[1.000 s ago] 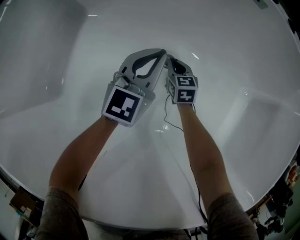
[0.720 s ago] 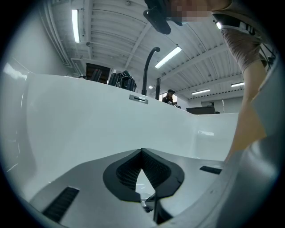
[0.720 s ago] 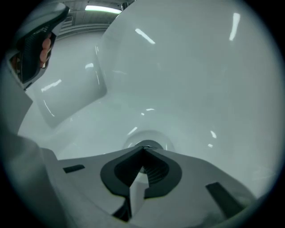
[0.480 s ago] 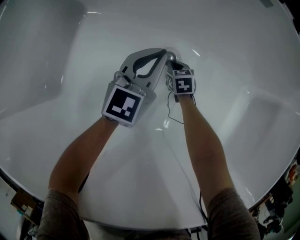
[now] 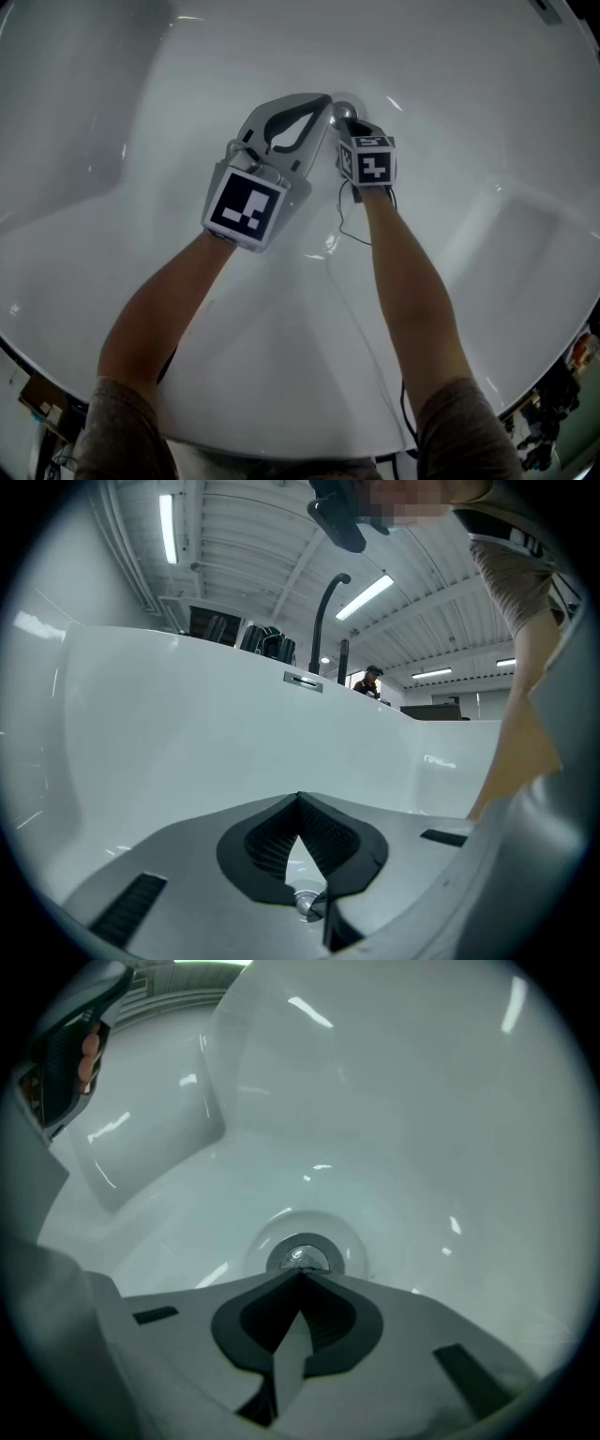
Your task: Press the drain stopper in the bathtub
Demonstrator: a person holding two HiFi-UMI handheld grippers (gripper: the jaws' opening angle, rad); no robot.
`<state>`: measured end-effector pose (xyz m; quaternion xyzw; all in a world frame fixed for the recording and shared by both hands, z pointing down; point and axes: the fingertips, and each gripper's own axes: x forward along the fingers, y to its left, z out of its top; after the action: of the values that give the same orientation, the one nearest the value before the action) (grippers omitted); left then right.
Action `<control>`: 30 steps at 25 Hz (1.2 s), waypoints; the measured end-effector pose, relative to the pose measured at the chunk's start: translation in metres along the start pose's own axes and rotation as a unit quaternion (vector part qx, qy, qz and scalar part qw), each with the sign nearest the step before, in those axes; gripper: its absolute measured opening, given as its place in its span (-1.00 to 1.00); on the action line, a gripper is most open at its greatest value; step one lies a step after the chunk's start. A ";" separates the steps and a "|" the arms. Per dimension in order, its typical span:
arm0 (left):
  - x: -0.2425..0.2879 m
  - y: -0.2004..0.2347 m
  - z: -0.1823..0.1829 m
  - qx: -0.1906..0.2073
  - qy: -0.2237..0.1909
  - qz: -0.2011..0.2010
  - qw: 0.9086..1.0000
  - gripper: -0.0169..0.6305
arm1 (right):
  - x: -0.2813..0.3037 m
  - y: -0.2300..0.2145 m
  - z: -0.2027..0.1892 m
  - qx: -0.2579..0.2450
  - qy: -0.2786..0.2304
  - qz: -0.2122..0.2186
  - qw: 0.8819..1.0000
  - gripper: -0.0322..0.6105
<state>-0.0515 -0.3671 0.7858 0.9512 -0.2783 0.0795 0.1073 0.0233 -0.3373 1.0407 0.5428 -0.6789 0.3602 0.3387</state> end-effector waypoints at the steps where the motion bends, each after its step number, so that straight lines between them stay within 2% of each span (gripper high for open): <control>1: 0.000 0.000 -0.001 -0.001 0.001 0.001 1.000 -0.94 | 0.001 0.000 0.000 -0.002 0.009 0.000 1.000 -0.88; 7: 0.001 -0.007 -0.003 -0.006 0.008 -0.002 1.000 -0.94 | 0.002 0.000 0.002 -0.027 0.076 0.001 0.997 -0.88; 10: 0.000 -0.007 -0.005 -0.009 0.011 -0.003 1.000 -0.94 | 0.004 -0.001 0.002 -0.018 0.082 0.005 0.996 -0.88; 17: -0.005 -0.006 -0.007 -0.014 0.016 0.005 1.000 -0.94 | -0.005 -0.003 0.007 0.026 0.030 -0.007 0.999 -0.89; 22: -0.008 -0.007 -0.007 -0.018 0.023 0.015 0.999 -0.94 | -0.015 -0.004 0.008 0.054 0.011 -0.019 0.998 -0.89; 30: -0.023 -0.013 0.028 -0.013 0.019 0.023 0.999 -0.94 | -0.071 0.006 0.037 0.071 -0.051 -0.018 0.996 -0.89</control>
<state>-0.0609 -0.3511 0.7516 0.9412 -0.2994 0.0966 0.1235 0.0279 -0.3330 0.9605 0.5955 -0.6577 0.3735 0.2708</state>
